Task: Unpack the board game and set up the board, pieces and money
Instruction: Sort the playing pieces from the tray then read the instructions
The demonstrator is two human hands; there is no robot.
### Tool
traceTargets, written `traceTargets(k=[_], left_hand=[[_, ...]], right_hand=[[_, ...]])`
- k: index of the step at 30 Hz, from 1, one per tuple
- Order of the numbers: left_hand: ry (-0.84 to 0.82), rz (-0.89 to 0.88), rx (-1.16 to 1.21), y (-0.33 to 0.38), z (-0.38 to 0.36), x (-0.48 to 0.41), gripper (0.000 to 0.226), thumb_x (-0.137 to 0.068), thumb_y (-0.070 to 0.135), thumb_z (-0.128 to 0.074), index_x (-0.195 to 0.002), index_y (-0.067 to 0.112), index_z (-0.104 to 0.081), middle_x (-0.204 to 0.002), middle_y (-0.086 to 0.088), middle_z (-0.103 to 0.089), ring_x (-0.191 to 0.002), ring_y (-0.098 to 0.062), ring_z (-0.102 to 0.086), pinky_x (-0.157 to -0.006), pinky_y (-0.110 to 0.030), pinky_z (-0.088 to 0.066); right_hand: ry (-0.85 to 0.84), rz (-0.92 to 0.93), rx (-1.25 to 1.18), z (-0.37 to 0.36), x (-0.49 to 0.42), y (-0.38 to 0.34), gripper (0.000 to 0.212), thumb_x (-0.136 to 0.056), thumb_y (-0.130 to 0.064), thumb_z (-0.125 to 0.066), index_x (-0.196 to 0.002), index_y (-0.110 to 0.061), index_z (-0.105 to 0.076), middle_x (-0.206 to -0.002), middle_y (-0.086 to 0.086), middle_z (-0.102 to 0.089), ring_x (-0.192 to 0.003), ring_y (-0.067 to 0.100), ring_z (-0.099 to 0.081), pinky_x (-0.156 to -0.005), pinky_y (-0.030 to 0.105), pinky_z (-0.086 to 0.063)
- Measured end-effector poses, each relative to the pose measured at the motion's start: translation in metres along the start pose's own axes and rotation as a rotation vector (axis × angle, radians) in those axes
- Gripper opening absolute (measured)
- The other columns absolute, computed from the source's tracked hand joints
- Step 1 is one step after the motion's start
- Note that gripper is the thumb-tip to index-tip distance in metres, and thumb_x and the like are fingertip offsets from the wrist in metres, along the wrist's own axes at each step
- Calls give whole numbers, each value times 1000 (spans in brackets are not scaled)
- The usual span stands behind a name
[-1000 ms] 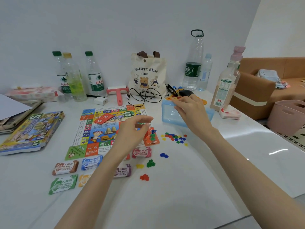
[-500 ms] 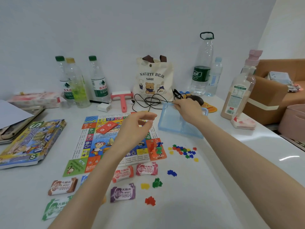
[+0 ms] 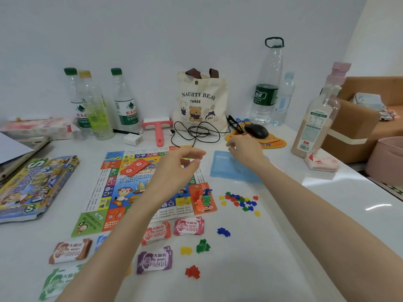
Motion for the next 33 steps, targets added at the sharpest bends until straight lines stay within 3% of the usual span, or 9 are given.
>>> traceTargets(k=[5, 9, 15, 17, 19, 24, 27, 31, 33], left_hand=[[15, 0, 5, 2, 0, 7, 25, -94, 14, -57, -107, 32, -67, -100, 22, -65, -87, 7, -57, -65, 1, -40], [29, 2, 25, 3, -2, 19, 26, -93, 12, -57, -108, 31, -67, -100, 22, -66, -91, 4, -59, -75, -11, -46], [60, -17, -30, 4, -11, 45, 29, -93, 12, -55, -113, 30, -64, -99, 20, -66, -93, 3, -59, -75, -14, -48], [64, -63, -73, 8, -16, 56, 28, -93, 12, -55, -114, 29, -65, -98, 19, -67, -91, 5, -59, -73, -10, -47], [51, -129, -137, 13, -21, 65, 27, -94, 13, -55, -115, 27, -66, -98, 19, -66, -89, 5, -58, -73, -7, -44], [-1, -239, -391, 22, -40, 80, 31, -99, 20, -47, -125, 29, -60, -119, 16, -61, -114, -4, -46, -88, -17, -35], [-129, -318, -597, 27, -64, 78, 36, -99, 15, -41, -130, 25, -57, -129, 14, -58, -119, -12, -42, -91, -23, -29], [-148, -393, -852, 35, -82, 79, 40, -82, 17, -36, -94, 19, -74, -92, 11, -72, -87, -18, -55, -72, -30, -24], [-225, -332, -928, 31, -92, 79, 39, -91, 20, -30, -111, 14, -63, -101, 4, -68, -103, -21, -48, -81, -32, -26]], right_hand=[[53, 43, -247, 40, 33, -15, 20, -93, -21, -58, -108, -22, -70, -102, -7, -70, -90, 13, -62, -75, 33, -53], [-143, 81, -382, 53, 77, -22, 15, -91, -23, -64, -104, -23, -71, -97, -8, -66, -74, 0, -54, -65, 16, -41], [-339, 45, -296, 31, 136, -14, 28, -92, -25, -62, -120, -28, -63, -122, -8, -58, -100, 9, -55, -84, 24, -45], [-341, 45, -261, 23, 146, -14, 32, -94, -23, -59, -126, -26, -61, -128, -5, -56, -112, 14, -53, -92, 27, -44], [-337, 64, -236, 17, 153, -14, 32, -96, -21, -55, -127, -24, -62, -126, -2, -59, -111, 16, -53, -93, 29, -46], [-274, 82, -236, 18, 162, -8, 45, -95, 1, -42, -127, -22, -62, -126, -2, -60, -115, 16, -51, -95, 29, -45], [-178, 94, -196, 25, 169, -1, 52, -89, 10, -43, -121, -23, -67, -122, -3, -59, -114, 17, -48, -92, 30, -44], [-79, 106, -125, 30, 181, 7, 51, -88, 10, -47, -113, -27, -72, -111, -5, -62, -103, 19, -47, -84, 33, -42], [-93, 112, -107, 26, 187, 9, 53, -89, 8, -45, -116, -31, -70, -111, -7, -60, -102, 18, -45, -85, 33, -40]])
Point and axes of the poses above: each hand's wrist, its own x-axis away from the middle knuckle, its own z-axis out of the back of the hand, y = z × x, the point moved 6 cm from there along -x, towards the middle knuckle
